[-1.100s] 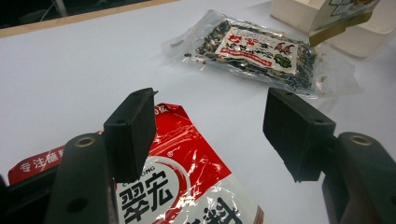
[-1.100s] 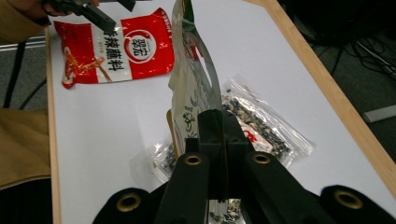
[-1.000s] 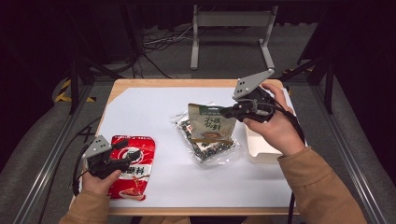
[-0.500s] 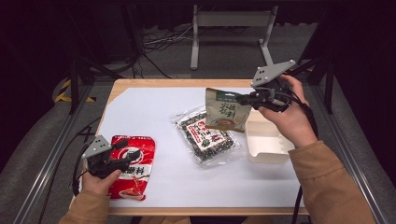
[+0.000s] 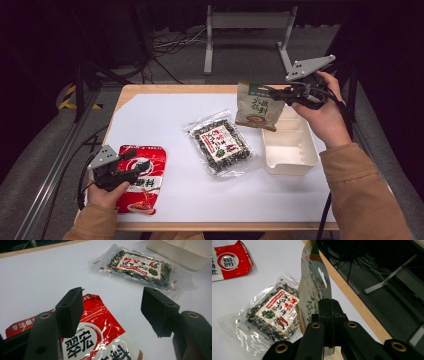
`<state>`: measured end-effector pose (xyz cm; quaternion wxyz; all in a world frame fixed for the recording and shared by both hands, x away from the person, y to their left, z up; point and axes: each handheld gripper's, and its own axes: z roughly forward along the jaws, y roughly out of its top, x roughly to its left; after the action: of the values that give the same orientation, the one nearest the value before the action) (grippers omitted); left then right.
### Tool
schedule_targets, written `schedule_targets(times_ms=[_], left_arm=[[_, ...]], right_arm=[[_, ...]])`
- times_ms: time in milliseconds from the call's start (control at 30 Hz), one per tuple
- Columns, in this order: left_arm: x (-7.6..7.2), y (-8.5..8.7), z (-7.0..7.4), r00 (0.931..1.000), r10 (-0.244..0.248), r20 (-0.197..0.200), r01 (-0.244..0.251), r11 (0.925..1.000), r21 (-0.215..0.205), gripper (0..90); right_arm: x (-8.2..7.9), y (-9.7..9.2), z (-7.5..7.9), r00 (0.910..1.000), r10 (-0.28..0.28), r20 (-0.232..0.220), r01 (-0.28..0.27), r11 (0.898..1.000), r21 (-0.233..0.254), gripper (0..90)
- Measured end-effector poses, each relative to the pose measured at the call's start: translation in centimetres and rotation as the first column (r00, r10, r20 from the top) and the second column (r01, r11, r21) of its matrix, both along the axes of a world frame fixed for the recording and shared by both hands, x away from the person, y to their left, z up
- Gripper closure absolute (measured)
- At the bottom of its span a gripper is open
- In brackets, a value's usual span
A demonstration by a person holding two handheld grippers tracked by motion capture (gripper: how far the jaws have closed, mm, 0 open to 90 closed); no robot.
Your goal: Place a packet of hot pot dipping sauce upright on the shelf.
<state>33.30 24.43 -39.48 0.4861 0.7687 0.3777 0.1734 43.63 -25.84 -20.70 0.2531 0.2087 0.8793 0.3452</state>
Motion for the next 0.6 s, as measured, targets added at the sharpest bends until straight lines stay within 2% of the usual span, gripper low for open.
schedule_targets(times_ms=[367, 600], left_arm=[[0.0, 0.0, -0.1, 1.0, 0.001, 0.0, -0.001, 1.0, -0.002, 35.1], [0.1, 0.0, -0.1, 1.0, 0.004, -0.004, -0.004, 1.0, -0.006, 35.1]], right_arm=[[1.7, -2.5, -0.2, 0.9986, -0.039, 0.037, 0.04, 0.999, -0.029, 89.7], [2.6, -3.6, -0.4, 0.9967, -0.045, 0.067, 0.048, 0.998, -0.05, 89.7]])
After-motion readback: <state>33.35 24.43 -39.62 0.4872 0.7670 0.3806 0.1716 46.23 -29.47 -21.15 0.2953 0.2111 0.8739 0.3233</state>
